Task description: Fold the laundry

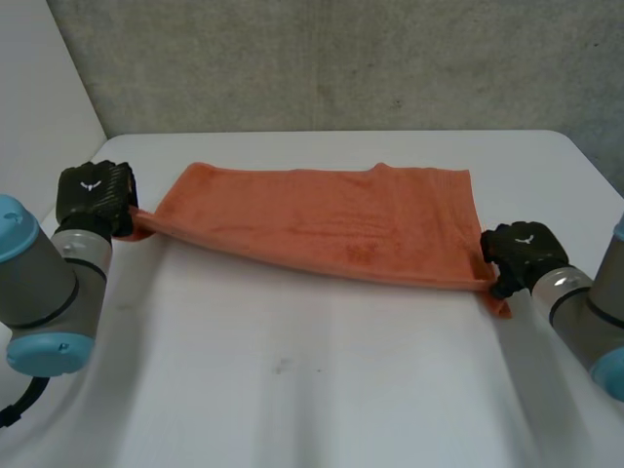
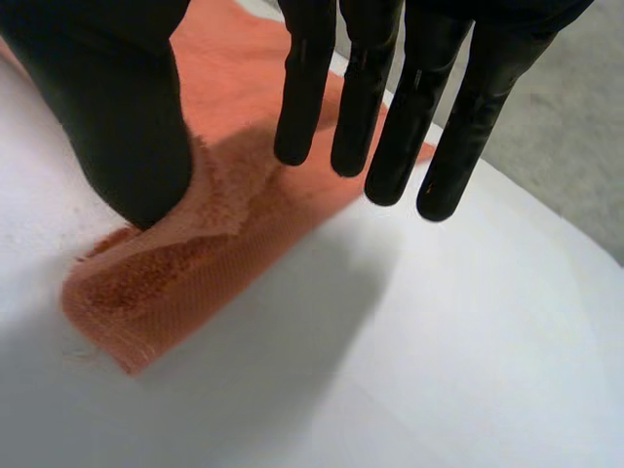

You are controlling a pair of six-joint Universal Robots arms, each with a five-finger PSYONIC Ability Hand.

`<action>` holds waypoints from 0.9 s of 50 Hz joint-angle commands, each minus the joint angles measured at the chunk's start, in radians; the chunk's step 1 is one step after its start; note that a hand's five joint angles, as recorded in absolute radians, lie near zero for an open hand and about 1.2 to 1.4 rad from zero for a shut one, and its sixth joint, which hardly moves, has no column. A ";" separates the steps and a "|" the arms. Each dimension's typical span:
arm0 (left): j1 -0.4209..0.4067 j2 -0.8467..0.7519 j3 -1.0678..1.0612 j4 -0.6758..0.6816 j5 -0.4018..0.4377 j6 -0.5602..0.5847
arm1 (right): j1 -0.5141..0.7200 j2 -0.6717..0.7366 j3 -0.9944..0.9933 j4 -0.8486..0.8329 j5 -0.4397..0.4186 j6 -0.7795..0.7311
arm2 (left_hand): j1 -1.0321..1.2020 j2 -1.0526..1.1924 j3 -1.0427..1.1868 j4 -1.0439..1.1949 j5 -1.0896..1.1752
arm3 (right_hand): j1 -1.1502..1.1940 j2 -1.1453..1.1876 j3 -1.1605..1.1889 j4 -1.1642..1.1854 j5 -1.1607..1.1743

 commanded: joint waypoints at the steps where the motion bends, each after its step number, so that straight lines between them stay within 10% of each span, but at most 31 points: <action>1: 0.007 0.004 0.004 -0.017 -0.002 -0.002 | -0.066 -0.004 0.000 0.044 -0.013 0.240 | 0.191 0.178 0.179 0.179 0.182 | 0.083 -0.015 -0.015 -0.015 -0.032; 15: 0.011 0.011 0.013 -0.022 -0.007 0.000 | -0.083 -0.002 0.005 0.084 -0.085 0.549 | 0.191 0.178 0.179 0.179 0.182 | 0.065 -0.033 -0.033 -0.032 -0.050; 30: 0.059 0.043 0.027 -0.075 -0.007 -0.040 | -0.071 0.047 -0.009 0.075 -0.078 0.551 | 0.191 0.178 0.179 0.179 0.182 | 0.139 0.041 0.040 0.041 0.023; 39: 0.056 0.043 0.027 -0.089 -0.007 -0.048 | -0.072 0.050 -0.016 0.064 -0.071 0.546 | 0.191 0.178 0.179 0.179 0.182 | 0.762 0.664 0.664 0.664 0.647; 45: 0.054 0.044 0.024 -0.107 -0.007 -0.046 | -0.069 -0.013 -0.012 0.040 -0.048 0.486 | 0.191 0.178 0.179 0.179 0.182 | 0.763 0.665 0.665 0.665 0.648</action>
